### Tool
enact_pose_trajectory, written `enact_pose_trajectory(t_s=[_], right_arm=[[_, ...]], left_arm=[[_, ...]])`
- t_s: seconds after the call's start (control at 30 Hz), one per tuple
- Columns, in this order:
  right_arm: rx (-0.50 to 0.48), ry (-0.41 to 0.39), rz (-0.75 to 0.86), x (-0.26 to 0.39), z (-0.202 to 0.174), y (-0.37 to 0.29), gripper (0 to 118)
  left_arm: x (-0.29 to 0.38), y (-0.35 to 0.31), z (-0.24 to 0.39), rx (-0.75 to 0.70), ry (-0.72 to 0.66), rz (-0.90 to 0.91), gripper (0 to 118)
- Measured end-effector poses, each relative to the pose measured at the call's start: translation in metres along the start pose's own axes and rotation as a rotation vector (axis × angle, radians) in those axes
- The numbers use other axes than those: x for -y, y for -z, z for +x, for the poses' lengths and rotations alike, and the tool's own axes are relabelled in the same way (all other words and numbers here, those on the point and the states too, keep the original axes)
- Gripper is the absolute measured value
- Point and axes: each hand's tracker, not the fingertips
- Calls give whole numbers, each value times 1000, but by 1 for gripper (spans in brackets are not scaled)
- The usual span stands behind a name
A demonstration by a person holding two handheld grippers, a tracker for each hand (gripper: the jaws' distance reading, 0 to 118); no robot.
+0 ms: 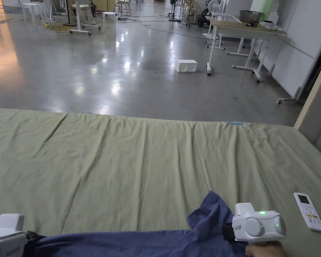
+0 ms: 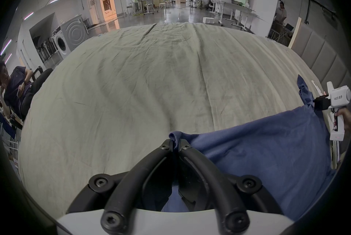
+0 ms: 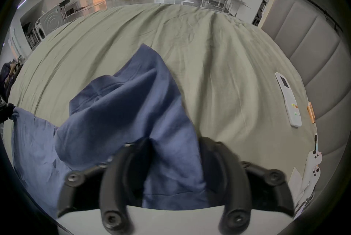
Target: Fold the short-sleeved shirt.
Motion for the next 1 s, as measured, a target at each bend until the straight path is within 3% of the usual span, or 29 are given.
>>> enact_pose_trajectory(t_s=[0.1, 0.33, 0.73, 1.0], right_arm=[[46, -58, 20, 2, -7, -4, 3], [84, -57, 176, 18, -14, -44, 1], [94, 77, 456, 64, 1, -199, 1], [130, 61, 594, 55, 3, -300, 1]], left_arm=[[1, -1, 0, -5, 6, 1, 5], [2, -22, -1, -24, 19, 39, 5], [-9, -110, -20, -1, -60, 216, 5], [-22, -205, -20, -20, -19, 364, 5]])
